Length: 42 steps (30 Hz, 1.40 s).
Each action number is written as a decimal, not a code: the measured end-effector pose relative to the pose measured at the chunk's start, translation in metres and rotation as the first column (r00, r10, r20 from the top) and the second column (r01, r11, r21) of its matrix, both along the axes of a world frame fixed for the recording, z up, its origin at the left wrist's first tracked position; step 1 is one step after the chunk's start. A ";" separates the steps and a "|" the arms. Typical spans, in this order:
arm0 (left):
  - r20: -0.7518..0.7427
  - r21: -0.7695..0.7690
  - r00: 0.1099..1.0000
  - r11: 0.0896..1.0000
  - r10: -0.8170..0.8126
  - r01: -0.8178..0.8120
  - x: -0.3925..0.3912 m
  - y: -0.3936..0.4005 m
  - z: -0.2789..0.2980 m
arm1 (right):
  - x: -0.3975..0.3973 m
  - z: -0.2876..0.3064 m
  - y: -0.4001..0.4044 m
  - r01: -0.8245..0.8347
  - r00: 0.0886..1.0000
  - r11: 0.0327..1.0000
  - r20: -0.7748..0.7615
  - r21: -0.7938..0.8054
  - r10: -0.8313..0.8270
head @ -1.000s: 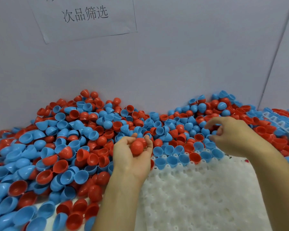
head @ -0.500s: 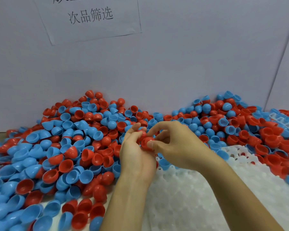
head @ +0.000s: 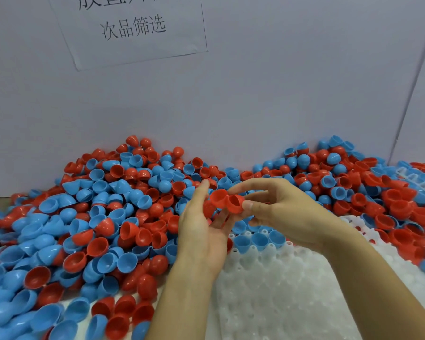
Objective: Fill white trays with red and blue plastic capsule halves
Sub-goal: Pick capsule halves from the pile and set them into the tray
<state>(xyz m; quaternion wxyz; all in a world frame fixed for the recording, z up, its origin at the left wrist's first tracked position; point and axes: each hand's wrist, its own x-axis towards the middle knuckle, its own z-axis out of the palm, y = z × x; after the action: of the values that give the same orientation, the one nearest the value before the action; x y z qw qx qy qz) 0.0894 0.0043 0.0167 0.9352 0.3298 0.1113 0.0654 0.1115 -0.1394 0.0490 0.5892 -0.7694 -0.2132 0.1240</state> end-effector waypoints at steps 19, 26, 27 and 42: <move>0.111 0.247 0.982 0.953 0.153 -0.176 -0.001 -0.005 0.002 | 0.009 -0.005 -0.007 0.058 0.991 0.966 -0.128 0.251 -0.026; 0.155 0.427 0.977 0.882 0.148 -0.201 -0.002 -0.005 0.001 | 0.010 -0.009 -0.004 0.048 0.996 0.963 -0.085 0.264 -0.026; 0.161 0.431 0.977 0.881 0.138 -0.195 -0.002 -0.005 0.001 | 0.010 -0.009 -0.004 0.052 0.996 0.960 -0.081 0.276 -0.031; 0.089 0.681 0.996 0.731 -0.034 -0.036 0.000 -0.008 -0.006 | 0.011 -0.013 -0.003 0.104 0.986 0.957 0.097 0.272 -0.134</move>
<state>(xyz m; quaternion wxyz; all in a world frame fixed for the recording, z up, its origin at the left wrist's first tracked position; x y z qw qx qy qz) 0.0891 -0.0039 0.0104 0.7532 0.6462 0.0353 0.1177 0.1221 -0.1420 0.0360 0.6804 -0.7005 -0.2146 0.0143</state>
